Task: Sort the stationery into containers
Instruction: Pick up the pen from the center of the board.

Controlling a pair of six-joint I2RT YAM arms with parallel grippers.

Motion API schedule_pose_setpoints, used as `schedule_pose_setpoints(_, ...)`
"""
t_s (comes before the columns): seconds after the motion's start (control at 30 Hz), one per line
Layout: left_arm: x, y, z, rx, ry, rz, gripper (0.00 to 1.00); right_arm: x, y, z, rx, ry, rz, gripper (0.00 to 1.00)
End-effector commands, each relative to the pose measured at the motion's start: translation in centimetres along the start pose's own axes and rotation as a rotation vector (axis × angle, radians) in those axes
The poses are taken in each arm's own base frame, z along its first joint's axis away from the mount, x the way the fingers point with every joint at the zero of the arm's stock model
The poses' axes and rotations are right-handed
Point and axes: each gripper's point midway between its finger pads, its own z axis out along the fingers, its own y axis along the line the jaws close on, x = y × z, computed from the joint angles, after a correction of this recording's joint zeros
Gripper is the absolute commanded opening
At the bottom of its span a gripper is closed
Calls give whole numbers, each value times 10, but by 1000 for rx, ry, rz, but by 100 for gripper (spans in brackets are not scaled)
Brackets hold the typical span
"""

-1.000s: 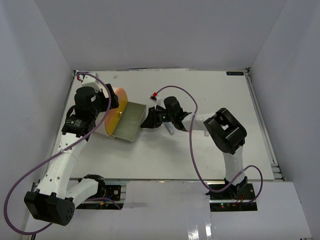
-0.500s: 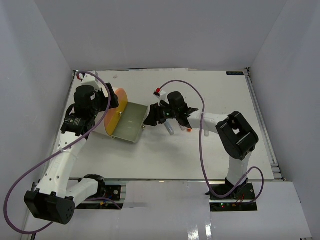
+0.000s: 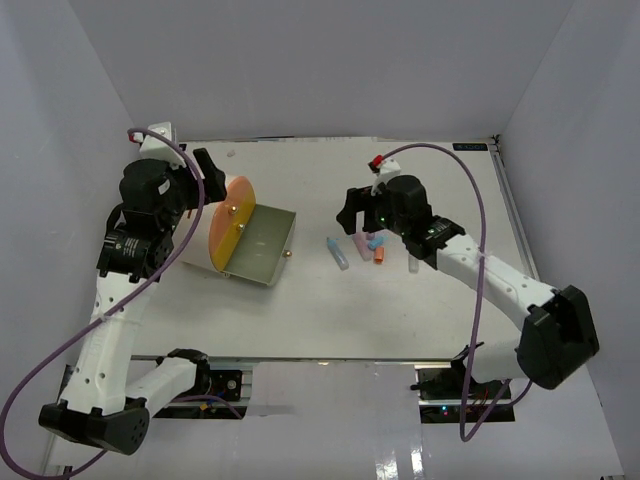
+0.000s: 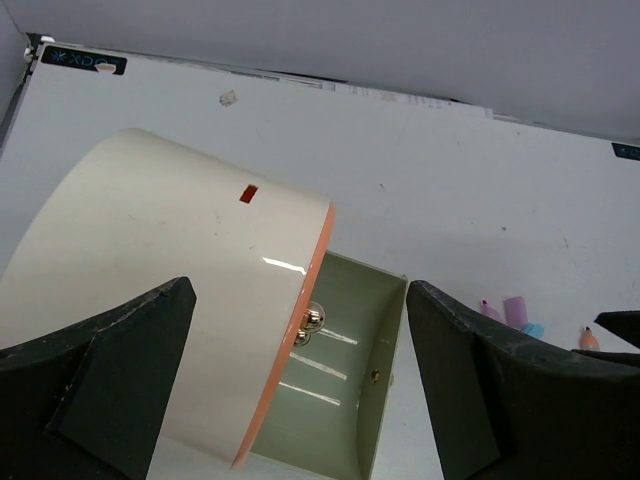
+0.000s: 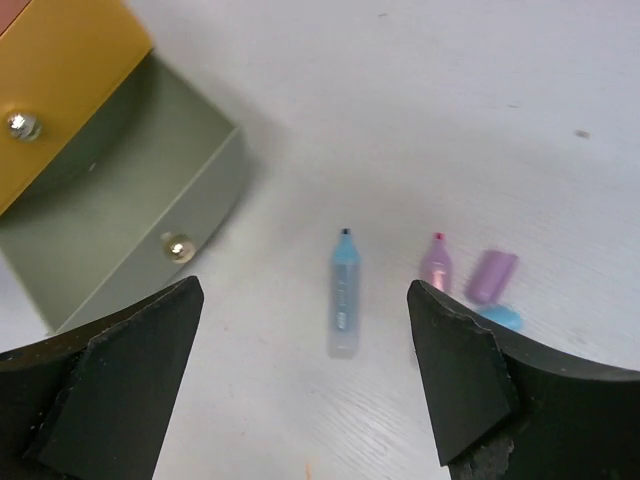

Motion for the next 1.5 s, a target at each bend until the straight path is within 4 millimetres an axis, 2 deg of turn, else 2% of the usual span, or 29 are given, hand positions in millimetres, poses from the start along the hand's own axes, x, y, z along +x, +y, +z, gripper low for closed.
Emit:
schedule_pose_setpoints(0.0, -23, -7, -28, 43, -54, 6, 98, -2, -54, -38, 281, -46, 73, 89)
schedule_pose_setpoints(0.03, -23, -9, -30, 56, -54, 0, 98, -5, -63, -54, 326, -68, 96, 87)
schedule_pose_setpoints(0.07, -24, -14, -35, 85, -55, -6, 98, 4, -71, -61, 352, -65, 116, 89)
schedule_pose_setpoints(0.1, -22, -16, -36, 94, -52, -17, 98, -1, -72, -73, 352, -99, 112, 89)
schedule_pose_setpoints(0.13, -21, -19, -38, 109, -47, -33, 98, 1, -80, -80, 374, -108, 121, 96)
schedule_pose_setpoints(0.17, -19, -20, -39, 120, -44, -39, 98, 16, -87, -83, 388, -89, 138, 90)
schedule_pose_setpoints(0.2, -17, -24, -41, 145, -38, -44, 98, 15, -90, -92, 394, -115, 160, 90)
schedule_pose_setpoints(0.23, -14, -25, -40, 148, -29, -54, 98, 20, -101, -98, 420, -121, 194, 90)
schedule_pose_setpoints(0.27, -10, -30, -41, 180, -13, -59, 98, 26, -104, -100, 416, -121, 227, 90)
schedule_pose_setpoints(0.3, -8, -35, -43, 205, -5, -62, 98, 37, -118, -106, 451, -116, 254, 90)
schedule_pose_setpoints(0.4, 1, -39, -43, 228, 22, -87, 98, 62, -138, -111, 503, -71, 273, 90)
schedule_pose_setpoints(0.47, 7, -43, -44, 254, 43, -100, 98, 72, -148, -111, 541, -43, 277, 93)
schedule_pose_setpoints(0.53, 12, -48, -45, 281, 61, -108, 98, 85, -159, -109, 581, 6, 291, 100)
schedule_pose_setpoints(0.57, 16, -48, -44, 285, 73, -115, 98, 89, -162, -106, 587, 29, 297, 96)
schedule_pose_setpoints(0.6, 18, -49, -44, 290, 80, -117, 98, 104, -168, -102, 604, 88, 312, 89)
schedule_pose_setpoints(0.63, 20, -50, -44, 296, 85, -117, 98, 103, -169, -99, 604, 104, 316, 86)
schedule_pose_setpoints(0.77, 28, -46, -44, 281, 108, -115, 98, 126, -176, -88, 626, 217, 331, 79)
schedule_pose_setpoints(0.8, 28, -46, -45, 279, 107, -110, 98, 133, -179, -86, 636, 243, 335, 74)
schedule_pose_setpoints(0.93, 34, -43, -44, 271, 120, -103, 98, 145, -182, -78, 640, 297, 335, 66)
schedule_pose_setpoints(1.13, 39, -42, -43, 268, 133, -98, 98, 161, -186, -69, 635, 363, 333, 59)
schedule_pose_setpoints(1.47, 44, -43, -40, 271, 149, -103, 98, 181, -188, -67, 632, 439, 320, 52)
